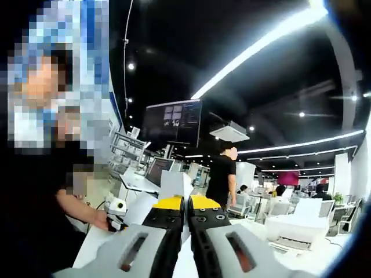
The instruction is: Organize the stack of printing papers by aligning and flattening the scattered papers on the table
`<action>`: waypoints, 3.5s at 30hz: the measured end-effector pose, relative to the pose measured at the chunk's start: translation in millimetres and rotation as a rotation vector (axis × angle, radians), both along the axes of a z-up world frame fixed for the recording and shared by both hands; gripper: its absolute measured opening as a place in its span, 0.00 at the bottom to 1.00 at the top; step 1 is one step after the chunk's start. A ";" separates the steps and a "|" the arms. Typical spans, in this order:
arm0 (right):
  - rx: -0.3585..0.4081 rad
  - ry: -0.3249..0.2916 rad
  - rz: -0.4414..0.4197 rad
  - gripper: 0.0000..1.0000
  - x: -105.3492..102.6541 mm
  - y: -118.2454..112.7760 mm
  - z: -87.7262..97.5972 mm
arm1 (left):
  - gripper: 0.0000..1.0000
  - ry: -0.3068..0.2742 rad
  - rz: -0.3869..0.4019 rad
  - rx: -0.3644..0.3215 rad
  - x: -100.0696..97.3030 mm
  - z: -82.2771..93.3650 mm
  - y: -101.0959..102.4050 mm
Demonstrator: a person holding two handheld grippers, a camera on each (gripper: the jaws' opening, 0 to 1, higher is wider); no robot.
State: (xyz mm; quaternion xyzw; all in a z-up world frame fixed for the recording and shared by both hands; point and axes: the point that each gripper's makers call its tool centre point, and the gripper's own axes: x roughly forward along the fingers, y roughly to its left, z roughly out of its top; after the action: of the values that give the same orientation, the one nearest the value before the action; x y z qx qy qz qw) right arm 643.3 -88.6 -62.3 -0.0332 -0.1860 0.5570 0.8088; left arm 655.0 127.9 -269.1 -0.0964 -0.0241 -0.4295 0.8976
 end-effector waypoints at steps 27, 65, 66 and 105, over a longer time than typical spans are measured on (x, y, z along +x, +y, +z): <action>-0.170 0.044 0.055 0.00 27.9 50.4 -37.3 | 0.06 0.018 -0.074 -0.113 -8.0 12.6 0.4; -0.263 0.037 0.005 0.00 58.3 81.7 -56.0 | 0.10 0.072 -0.250 -0.295 -25.3 30.9 -2.7; -0.266 0.038 0.009 0.00 58.0 83.7 -56.5 | 0.11 0.072 -0.252 -0.295 -25.5 31.0 -2.9; -0.207 0.181 0.098 0.00 54.1 130.8 -65.0 | 0.18 0.071 -0.264 -0.268 -25.7 28.8 -6.5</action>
State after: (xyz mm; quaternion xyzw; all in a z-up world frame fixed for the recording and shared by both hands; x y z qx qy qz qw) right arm 697.4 42.2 -127.3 -0.0570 -0.0554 0.6129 0.7861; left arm 629.4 121.4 -240.3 -0.2327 -0.0364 -0.5327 0.8129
